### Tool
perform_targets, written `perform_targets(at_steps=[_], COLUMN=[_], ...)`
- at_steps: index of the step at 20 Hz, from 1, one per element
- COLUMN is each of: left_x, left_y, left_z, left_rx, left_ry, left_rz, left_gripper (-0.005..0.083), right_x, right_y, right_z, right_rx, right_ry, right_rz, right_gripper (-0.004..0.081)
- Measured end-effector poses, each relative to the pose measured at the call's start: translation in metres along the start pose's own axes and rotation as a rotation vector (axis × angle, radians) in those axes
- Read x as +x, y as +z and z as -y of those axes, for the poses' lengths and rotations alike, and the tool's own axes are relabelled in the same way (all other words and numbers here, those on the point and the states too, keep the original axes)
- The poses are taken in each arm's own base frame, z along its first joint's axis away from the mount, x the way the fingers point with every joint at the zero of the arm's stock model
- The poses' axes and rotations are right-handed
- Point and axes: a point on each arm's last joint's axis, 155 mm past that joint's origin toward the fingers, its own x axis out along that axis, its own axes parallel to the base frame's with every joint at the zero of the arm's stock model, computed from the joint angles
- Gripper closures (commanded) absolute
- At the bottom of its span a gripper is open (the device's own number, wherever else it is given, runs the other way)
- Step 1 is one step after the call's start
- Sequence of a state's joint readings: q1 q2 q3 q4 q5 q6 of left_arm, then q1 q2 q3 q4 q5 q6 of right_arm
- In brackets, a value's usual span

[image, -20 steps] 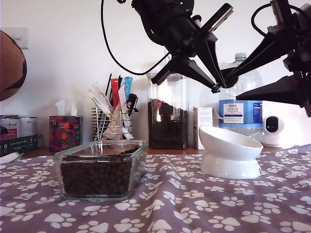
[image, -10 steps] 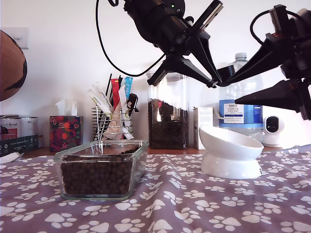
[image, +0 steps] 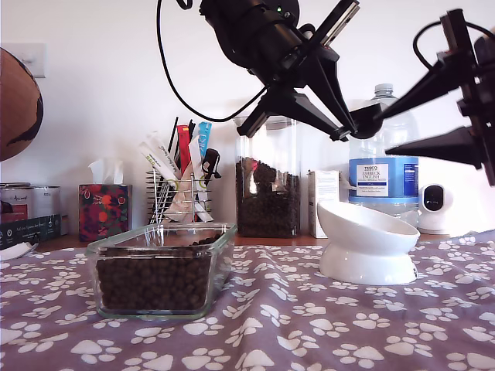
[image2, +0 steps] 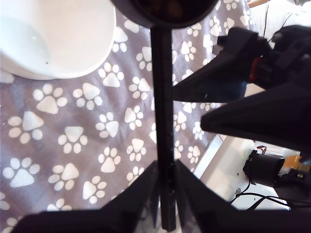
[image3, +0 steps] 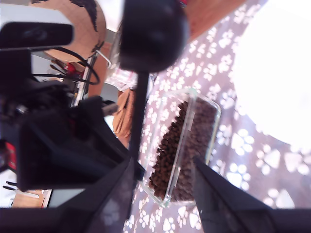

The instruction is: Measure one spoon of cat food and pour it into the food bowl

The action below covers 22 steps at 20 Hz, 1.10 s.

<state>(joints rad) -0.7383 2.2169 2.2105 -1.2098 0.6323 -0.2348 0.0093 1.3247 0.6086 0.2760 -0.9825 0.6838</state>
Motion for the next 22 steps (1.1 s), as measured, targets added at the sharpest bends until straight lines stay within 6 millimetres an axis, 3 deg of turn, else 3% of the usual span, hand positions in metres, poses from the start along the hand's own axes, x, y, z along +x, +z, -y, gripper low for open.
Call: perform_targets(at_steps=[4,11,22], left_x=[0.004,0.007,0.012], left_y=[-0.003,-0.012,-0.019], left_z=[0.006,0.012,0.014], left_rx=[0.013,0.044,0.112], left_ry=[-0.004,-0.018,-0.031], left_rz=[-0.009,-0.042,-0.072], left_gripper=[0.0795,0.0795,0.0795], right_x=[0.000,0.004,0.008], right_y=[0.018,0.011,0.002], right_z=[-0.014,-0.018,0.002], right_rx=[-0.023,-0.054,-0.043], right_ry=[0.015,0.029,-0.020], right_rz=[0.027,-0.001,-0.027], right_gripper=[0.0431,0.0431,0.0437])
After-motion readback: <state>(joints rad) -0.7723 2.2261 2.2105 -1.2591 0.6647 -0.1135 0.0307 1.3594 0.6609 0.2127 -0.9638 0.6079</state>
